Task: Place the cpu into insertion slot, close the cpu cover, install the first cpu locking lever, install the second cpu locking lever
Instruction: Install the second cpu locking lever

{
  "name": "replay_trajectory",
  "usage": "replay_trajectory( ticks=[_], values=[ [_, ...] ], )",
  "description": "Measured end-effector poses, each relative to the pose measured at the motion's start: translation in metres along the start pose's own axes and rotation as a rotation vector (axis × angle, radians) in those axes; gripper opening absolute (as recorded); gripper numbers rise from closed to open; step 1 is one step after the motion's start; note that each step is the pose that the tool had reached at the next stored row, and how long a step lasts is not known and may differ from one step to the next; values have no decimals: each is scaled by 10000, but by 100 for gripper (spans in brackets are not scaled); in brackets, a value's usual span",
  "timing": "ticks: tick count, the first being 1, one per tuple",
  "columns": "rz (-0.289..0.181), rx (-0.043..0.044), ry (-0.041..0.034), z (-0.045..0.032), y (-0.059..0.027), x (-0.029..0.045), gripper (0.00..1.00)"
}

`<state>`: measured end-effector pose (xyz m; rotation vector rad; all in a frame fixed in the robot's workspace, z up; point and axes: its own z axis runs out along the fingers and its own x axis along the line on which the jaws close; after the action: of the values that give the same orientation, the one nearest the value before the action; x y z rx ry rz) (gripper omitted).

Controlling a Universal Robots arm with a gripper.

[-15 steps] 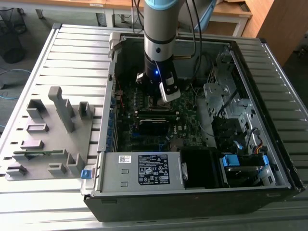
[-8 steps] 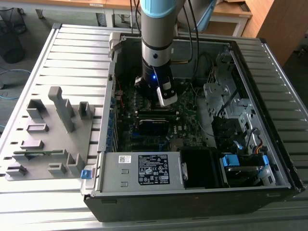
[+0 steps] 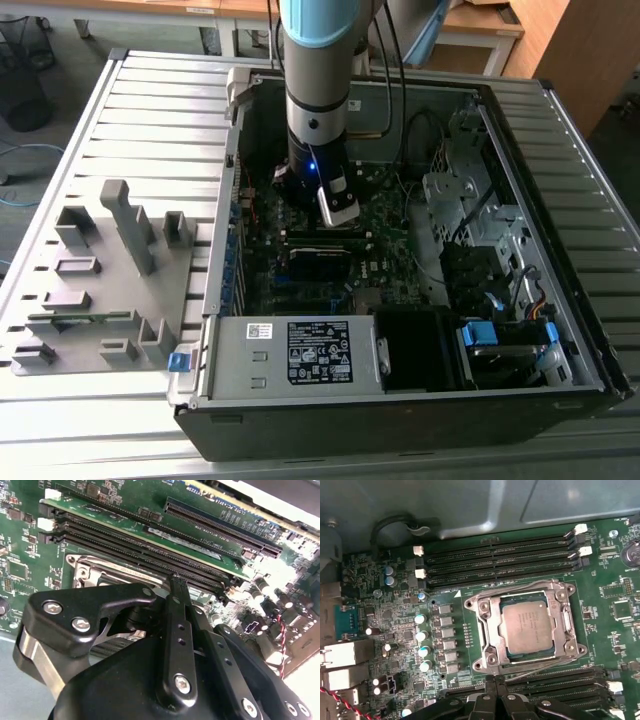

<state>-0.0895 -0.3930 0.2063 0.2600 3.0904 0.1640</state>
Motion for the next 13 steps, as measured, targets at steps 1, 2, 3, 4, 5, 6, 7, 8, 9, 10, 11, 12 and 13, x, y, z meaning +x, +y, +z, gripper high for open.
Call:
replay_trajectory(
  ticks=[1, 2, 3, 4, 5, 6, 7, 8, 9, 10, 11, 12, 13],
  values=[
    [-1, 0, 0, 3, -1, 2, 10],
    [-1, -1, -1, 7, -1, 4, 10],
    [1, -2, 0, 11, -2, 8, 10],
    [0, -5, 0, 14, -3, 11, 10],
    [1, -9, 1, 17, -3, 13, 10],
    [1, -12, 2, 18, -2, 16, 10],
    [1, -20, 5, 20, 0, 19, 10],
    [2, -31, 5, 22, 3, 22, 10],
    [2, -41, 6, 23, 6, 26, 10],
    [2, -50, 8, 24, 10, 30, 10],
    [3, -60, 10, 24, 14, 34, 10],
    [3, -69, 12, 25, 18, 39, 10],
    [4, -79, 13, 26, 23, 44, 10]
  ],
)
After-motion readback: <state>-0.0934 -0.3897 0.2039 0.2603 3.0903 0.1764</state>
